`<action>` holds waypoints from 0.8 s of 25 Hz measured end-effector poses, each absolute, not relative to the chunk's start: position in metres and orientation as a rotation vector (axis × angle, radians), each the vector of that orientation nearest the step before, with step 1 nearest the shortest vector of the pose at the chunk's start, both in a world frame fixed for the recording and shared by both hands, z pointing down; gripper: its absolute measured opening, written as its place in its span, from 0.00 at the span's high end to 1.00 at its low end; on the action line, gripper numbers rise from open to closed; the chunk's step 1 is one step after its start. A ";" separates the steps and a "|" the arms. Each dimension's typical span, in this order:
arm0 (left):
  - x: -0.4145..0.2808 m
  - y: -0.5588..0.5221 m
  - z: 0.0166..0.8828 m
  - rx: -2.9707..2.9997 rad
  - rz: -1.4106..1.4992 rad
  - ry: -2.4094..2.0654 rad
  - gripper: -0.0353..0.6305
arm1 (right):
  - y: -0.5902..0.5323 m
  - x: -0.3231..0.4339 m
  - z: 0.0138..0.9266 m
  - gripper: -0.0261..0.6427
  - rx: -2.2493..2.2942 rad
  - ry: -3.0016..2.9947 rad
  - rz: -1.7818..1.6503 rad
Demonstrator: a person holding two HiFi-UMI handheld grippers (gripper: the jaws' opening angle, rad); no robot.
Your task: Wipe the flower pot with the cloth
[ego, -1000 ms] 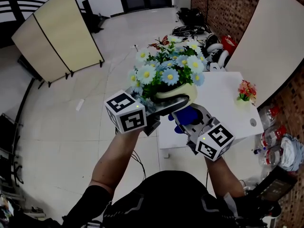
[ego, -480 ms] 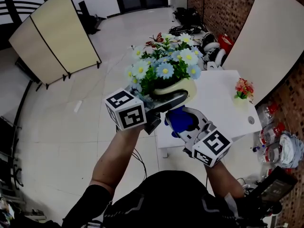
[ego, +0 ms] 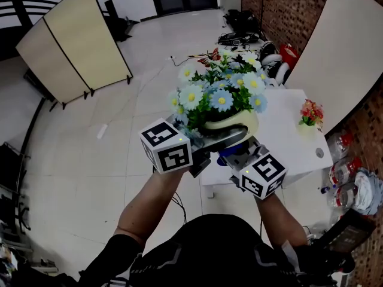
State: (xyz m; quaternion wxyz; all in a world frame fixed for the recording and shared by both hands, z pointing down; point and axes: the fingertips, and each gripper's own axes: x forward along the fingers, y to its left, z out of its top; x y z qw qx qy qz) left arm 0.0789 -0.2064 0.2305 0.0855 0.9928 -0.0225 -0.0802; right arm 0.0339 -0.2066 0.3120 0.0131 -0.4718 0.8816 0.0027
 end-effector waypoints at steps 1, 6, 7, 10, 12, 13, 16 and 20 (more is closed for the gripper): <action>0.079 -0.206 0.230 2.957 -0.236 -0.065 0.13 | -0.210 0.035 0.313 0.85 -1.473 2.741 -0.004; 0.078 -0.198 0.225 2.939 -0.255 -0.005 0.13 | -0.219 0.042 0.314 0.85 -1.487 2.699 -0.063; 0.078 -0.196 0.224 2.943 -0.257 0.002 0.13 | -0.219 0.044 0.314 0.85 -1.492 2.695 -0.064; 0.077 -0.198 0.226 2.957 -0.253 -0.019 0.13 | -0.217 0.053 0.315 0.85 -1.505 2.687 -0.058; 0.076 -0.205 0.228 2.968 -0.251 -0.047 0.13 | -0.215 0.065 0.317 0.85 -1.523 2.675 -0.055; 0.076 -0.208 0.230 2.976 -0.247 -0.063 0.13 | -0.214 0.074 0.318 0.85 -1.540 2.664 -0.056; 0.076 -0.215 0.235 2.988 -0.233 -0.124 0.13 | -0.209 0.110 0.320 0.85 -1.609 2.614 -0.066; 0.074 -0.222 0.241 3.001 -0.211 -0.182 0.13 | -0.200 0.153 0.309 0.85 -1.681 2.541 -0.034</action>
